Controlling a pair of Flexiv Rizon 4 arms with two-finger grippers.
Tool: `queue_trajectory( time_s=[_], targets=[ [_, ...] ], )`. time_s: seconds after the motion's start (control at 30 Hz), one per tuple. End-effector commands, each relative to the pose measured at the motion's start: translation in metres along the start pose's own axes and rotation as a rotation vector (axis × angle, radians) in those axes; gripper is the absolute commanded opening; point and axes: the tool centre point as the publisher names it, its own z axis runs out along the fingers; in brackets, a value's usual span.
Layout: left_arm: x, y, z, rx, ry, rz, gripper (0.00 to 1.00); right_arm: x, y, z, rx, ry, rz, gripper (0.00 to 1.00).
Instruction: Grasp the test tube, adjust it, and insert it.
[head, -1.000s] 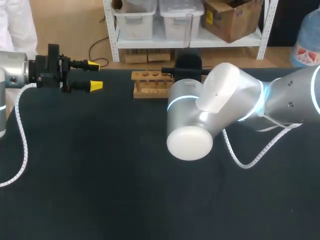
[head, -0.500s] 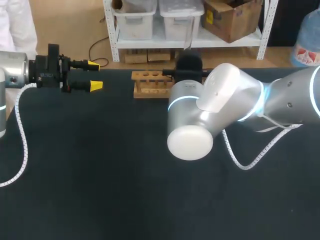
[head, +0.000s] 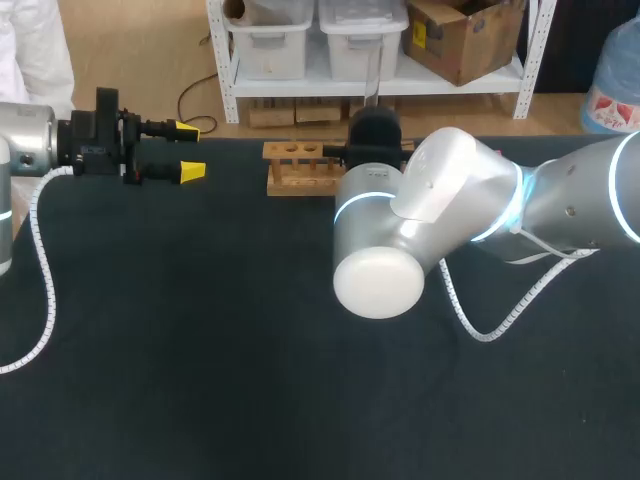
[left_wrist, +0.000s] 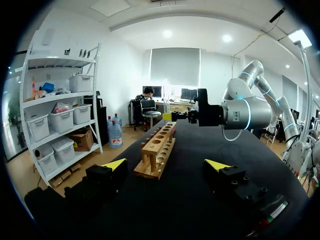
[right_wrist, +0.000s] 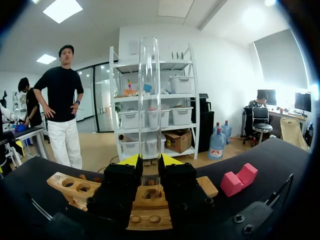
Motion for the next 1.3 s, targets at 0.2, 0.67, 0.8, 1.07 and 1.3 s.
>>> queue_trajectory(
  time_s=[0.2,0.67,0.8,1.07,1.3],
  targets=[
    [0.001,0.0,0.0,0.0,-0.003,0.002,1.0,0.01,0.001,-0.001,-0.001,0.026,0.001,0.0],
    [0.001,0.0,0.0,0.0,-0.003,0.002,1.0,0.027,0.001,-0.002,0.006,0.072,-0.004,0.0],
    [0.001,0.0,0.0,0.0,-0.003,0.002,1.0,0.027,0.001,-0.002,0.009,0.076,-0.002,0.22],
    [0.001,0.0,0.0,0.0,-0.003,0.002,1.0,0.027,0.001,-0.006,0.014,0.08,0.001,0.37],
    [0.001,0.0,0.0,0.0,-0.003,0.002,1.0,0.028,0.0,-0.007,0.021,0.082,0.001,0.4]
  ],
)
